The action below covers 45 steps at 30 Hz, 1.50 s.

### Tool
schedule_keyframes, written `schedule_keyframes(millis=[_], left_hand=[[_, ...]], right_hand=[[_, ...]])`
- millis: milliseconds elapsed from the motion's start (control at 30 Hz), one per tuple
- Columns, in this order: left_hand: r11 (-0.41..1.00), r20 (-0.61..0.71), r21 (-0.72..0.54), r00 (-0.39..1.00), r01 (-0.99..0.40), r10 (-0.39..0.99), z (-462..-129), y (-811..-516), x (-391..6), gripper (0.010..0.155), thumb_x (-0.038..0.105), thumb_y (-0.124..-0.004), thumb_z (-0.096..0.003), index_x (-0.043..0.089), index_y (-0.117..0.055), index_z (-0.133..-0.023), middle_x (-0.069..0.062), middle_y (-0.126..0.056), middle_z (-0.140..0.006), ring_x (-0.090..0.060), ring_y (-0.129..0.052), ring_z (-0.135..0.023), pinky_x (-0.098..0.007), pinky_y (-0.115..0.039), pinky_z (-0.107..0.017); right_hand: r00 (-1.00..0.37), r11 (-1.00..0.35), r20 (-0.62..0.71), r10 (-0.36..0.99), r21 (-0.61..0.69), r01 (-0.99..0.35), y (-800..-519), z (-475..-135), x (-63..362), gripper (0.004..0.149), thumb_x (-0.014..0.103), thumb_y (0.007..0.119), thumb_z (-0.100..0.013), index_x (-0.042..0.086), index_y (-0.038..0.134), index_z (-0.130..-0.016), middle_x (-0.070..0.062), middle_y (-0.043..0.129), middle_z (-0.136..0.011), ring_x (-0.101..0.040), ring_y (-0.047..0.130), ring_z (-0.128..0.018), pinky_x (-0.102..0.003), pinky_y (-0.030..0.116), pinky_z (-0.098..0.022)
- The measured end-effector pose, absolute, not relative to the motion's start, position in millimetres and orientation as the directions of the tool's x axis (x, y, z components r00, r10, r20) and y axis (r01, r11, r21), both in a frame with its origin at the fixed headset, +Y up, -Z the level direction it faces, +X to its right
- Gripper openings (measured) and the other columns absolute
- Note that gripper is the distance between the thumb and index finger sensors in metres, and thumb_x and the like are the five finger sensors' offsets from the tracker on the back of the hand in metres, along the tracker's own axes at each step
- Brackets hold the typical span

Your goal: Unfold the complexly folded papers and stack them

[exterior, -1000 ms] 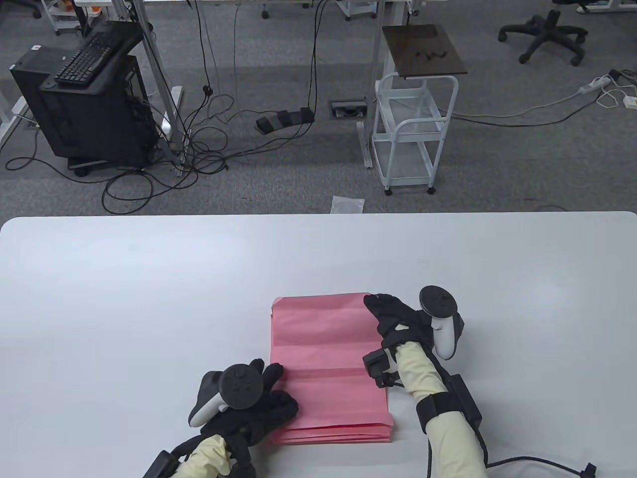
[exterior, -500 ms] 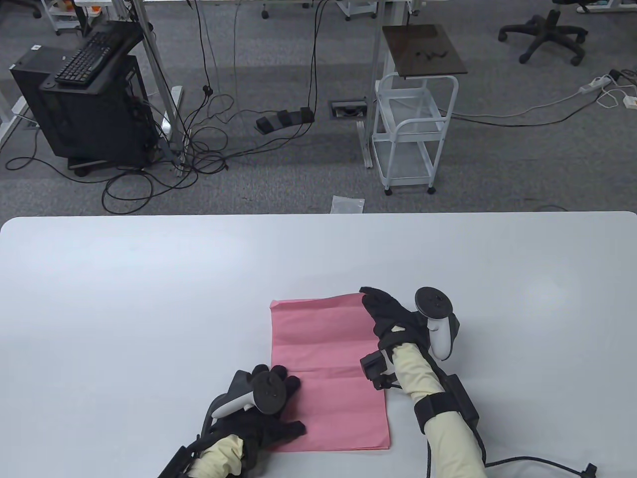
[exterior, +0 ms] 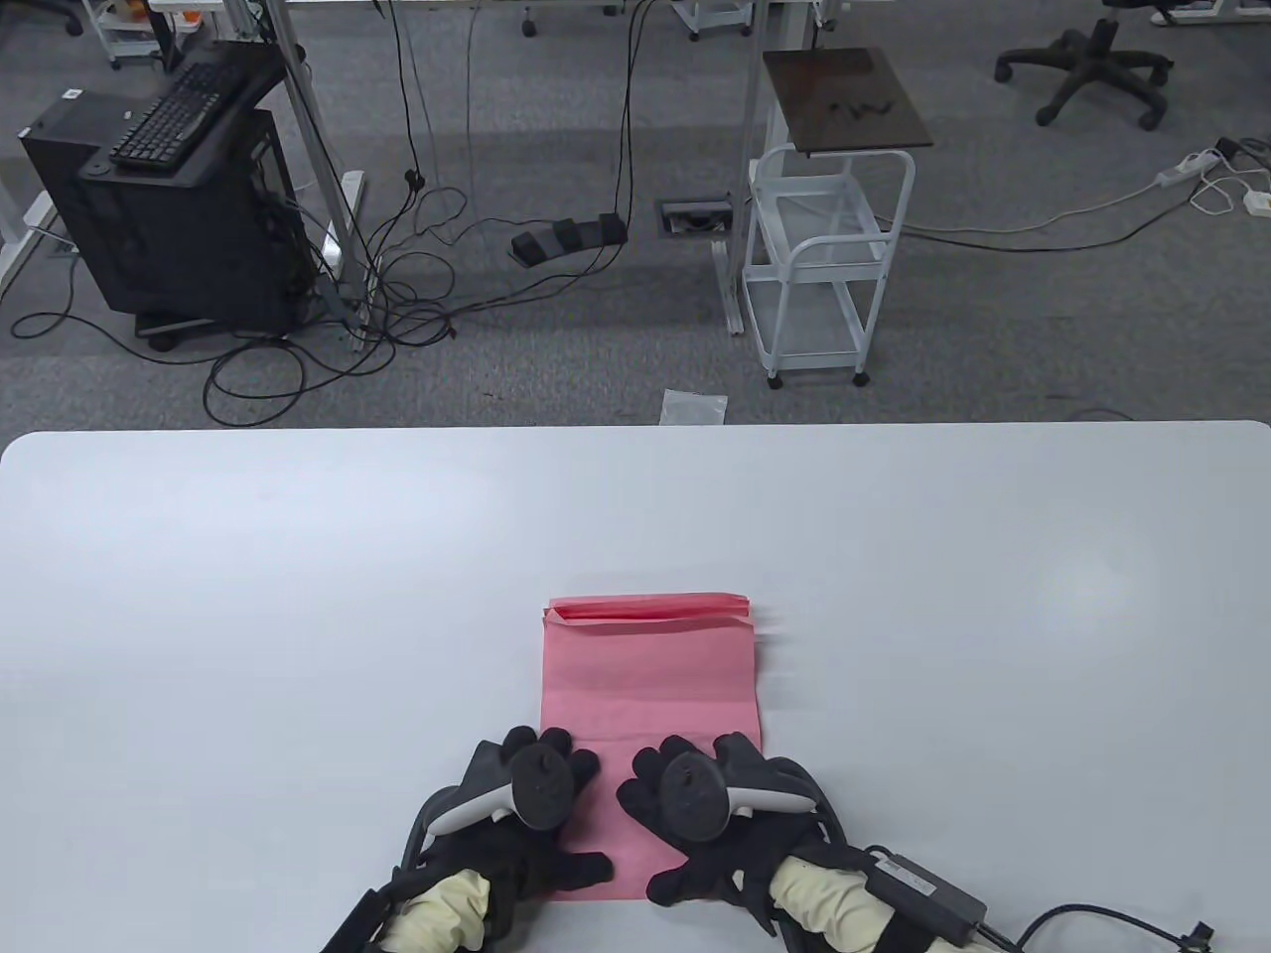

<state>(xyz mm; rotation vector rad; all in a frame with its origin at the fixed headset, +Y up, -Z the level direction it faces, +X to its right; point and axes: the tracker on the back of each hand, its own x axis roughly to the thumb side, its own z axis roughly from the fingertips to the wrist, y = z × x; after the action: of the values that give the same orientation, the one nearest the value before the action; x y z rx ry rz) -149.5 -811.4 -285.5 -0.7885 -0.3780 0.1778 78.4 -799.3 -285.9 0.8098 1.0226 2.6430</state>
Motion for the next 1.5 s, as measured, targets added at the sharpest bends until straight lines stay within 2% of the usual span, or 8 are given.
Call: schedule_keyframes(millis=[300,500,667,867,1133,1233,1300,1500], left_hand=[[0.694,0.263,-0.719,0.921,-0.011,0.287,-285.2,-811.7,-149.0,0.099,0.076,-0.055,-0.0432,0.039,0.019,-0.097,0.010,0.037,-0.097,-0.028,0.037,-0.089,-0.056,0.020,-0.058],[0.693,0.265,-0.721,0.923,-0.003,0.280,-285.0,-812.1,-148.2,0.099,0.076,-0.054,-0.0429,0.039,0.021,-0.096,0.009,0.038,-0.097,-0.028,0.038,-0.089,-0.056,0.021,-0.057],[0.691,0.266,-0.723,0.922,-0.003,0.283,-284.7,-812.3,-147.8,0.099,0.076,-0.054,-0.0431,0.039,0.021,-0.096,0.009,0.039,-0.096,-0.028,0.038,-0.088,-0.056,0.022,-0.057],[0.688,0.267,-0.726,0.919,-0.005,0.289,-284.9,-812.7,-147.6,0.099,0.076,-0.054,-0.0432,0.038,0.022,-0.096,0.009,0.039,-0.096,-0.028,0.039,-0.088,-0.056,0.022,-0.057],[0.689,0.269,-0.724,0.919,-0.004,0.288,-284.9,-813.0,-147.6,0.099,0.076,-0.054,-0.0433,0.038,0.021,-0.096,0.009,0.039,-0.096,-0.028,0.038,-0.088,-0.056,0.021,-0.057],[0.689,0.269,-0.725,0.920,-0.002,0.286,-284.9,-813.1,-147.6,0.099,0.076,-0.054,-0.0432,0.039,0.022,-0.096,0.009,0.039,-0.096,-0.028,0.038,-0.088,-0.056,0.022,-0.057],[0.689,0.269,-0.725,0.920,-0.002,0.286,-284.9,-813.1,-147.6,0.099,0.076,-0.054,-0.0433,0.039,0.022,-0.096,0.009,0.039,-0.096,-0.028,0.039,-0.088,-0.056,0.022,-0.057],[0.688,0.269,-0.725,0.919,-0.003,0.287,-284.9,-813.2,-147.6,0.099,0.076,-0.054,-0.0433,0.038,0.022,-0.096,0.009,0.039,-0.096,-0.028,0.039,-0.088,-0.056,0.022,-0.057]], right_hand=[[-0.894,-0.721,0.246,0.375,0.684,-0.114,-801.7,-285.2,151.5,0.072,0.057,0.064,-0.048,0.053,0.018,-0.103,0.031,-0.007,-0.110,0.000,-0.013,-0.100,-0.046,-0.016,-0.065],[-0.867,-0.840,0.407,0.287,0.542,-0.024,-781.4,-277.4,123.3,0.072,0.049,0.067,-0.050,0.033,0.030,-0.110,0.008,0.011,-0.118,-0.013,-0.008,-0.103,-0.049,-0.011,-0.067],[-0.796,-0.807,0.469,0.383,0.590,-0.040,-786.2,-285.0,72.5,0.072,0.051,0.067,-0.049,0.039,0.027,-0.108,0.011,0.008,-0.116,-0.014,-0.005,-0.104,-0.048,-0.009,-0.069],[-0.874,-0.753,0.293,0.388,0.648,-0.117,-800.2,-331.7,99.0,0.065,0.054,0.066,-0.048,0.053,0.030,-0.102,0.032,0.010,-0.112,0.002,0.001,-0.104,-0.045,-0.010,-0.070],[-0.912,-0.748,0.047,0.408,0.590,-0.304,-800.7,-367.6,147.6,0.058,0.051,0.066,-0.050,0.055,0.037,-0.101,0.030,0.014,-0.113,0.001,0.002,-0.105,-0.045,-0.010,-0.070],[-0.919,-0.789,0.087,0.386,0.547,-0.279,-791.5,-364.7,138.1,0.057,0.045,0.067,-0.052,0.045,0.043,-0.103,0.017,0.021,-0.116,-0.010,0.009,-0.108,-0.047,-0.006,-0.071],[-0.910,-0.851,0.253,0.328,0.498,-0.168,-783.0,-351.1,118.8,0.061,0.045,0.066,-0.052,0.037,0.041,-0.107,0.016,0.017,-0.117,-0.011,0.002,-0.107,-0.047,-0.008,-0.070],[-0.829,-0.782,0.461,0.317,0.622,0.048,-790.2,-333.6,68.6,0.067,0.052,0.063,-0.051,0.043,0.029,-0.107,0.020,0.005,-0.115,-0.008,-0.007,-0.104,-0.047,-0.013,-0.067]])
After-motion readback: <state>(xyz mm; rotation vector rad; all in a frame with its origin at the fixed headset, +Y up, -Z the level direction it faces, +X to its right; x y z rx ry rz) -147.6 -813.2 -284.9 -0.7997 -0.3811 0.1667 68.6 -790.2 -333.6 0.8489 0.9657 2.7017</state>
